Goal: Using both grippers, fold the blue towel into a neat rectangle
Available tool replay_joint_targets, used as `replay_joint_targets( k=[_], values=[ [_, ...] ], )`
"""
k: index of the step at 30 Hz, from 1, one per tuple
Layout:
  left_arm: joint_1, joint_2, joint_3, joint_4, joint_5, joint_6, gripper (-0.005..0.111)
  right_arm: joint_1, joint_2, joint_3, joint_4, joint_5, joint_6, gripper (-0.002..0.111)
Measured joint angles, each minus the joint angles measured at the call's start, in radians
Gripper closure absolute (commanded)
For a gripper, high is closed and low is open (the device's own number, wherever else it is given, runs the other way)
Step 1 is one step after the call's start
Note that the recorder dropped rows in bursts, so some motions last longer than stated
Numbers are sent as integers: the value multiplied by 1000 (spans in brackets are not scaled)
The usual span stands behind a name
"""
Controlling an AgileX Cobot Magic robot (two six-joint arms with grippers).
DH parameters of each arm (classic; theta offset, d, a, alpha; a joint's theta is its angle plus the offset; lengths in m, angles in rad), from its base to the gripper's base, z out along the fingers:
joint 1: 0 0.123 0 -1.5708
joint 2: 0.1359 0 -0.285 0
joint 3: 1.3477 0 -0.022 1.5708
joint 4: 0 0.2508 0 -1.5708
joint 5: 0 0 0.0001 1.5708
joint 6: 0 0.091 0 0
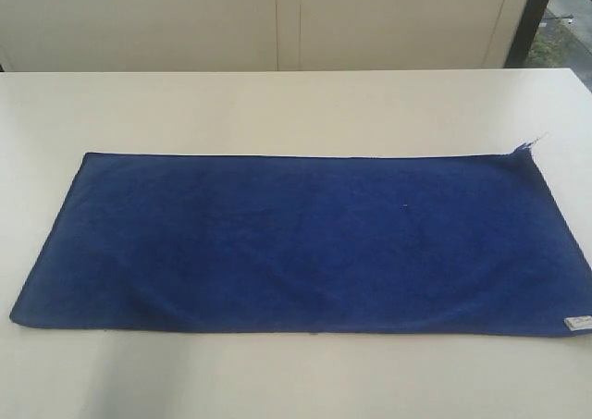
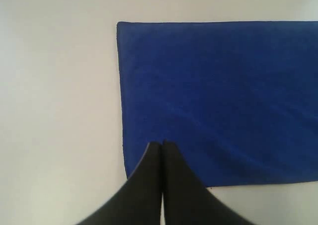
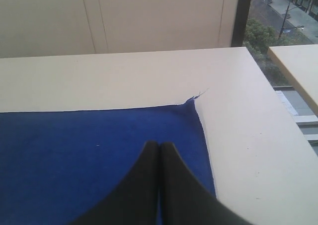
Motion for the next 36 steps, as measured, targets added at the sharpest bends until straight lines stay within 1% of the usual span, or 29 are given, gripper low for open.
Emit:
replay_joint_targets(
  k=[16,19,23,25,27,29,33,36],
  values=[
    [0,0,0,0,-15,0,107,0,2,0,-6,-42,0,108],
    [0,14,0,2,-16,0,107,0,49,0,-7,-44,0,108],
    [0,56,-68,2,101,4,107,0,186,-54,-10,-3,-2,108],
    [0,20,-102,2,166,13,107,0,234,-92,-10,19,-2,108],
    [0,-66,-104,2,216,19,107,0,242,-102,-10,26,-2,108],
    [0,-207,-104,2,268,21,107,0,244,-104,-10,23,-2,108],
    [0,-320,-102,2,289,21,107,0,253,-88,-10,13,-2,108],
    [0,-377,-102,2,295,23,107,0,343,-110,-10,7,15,108]
  ],
)
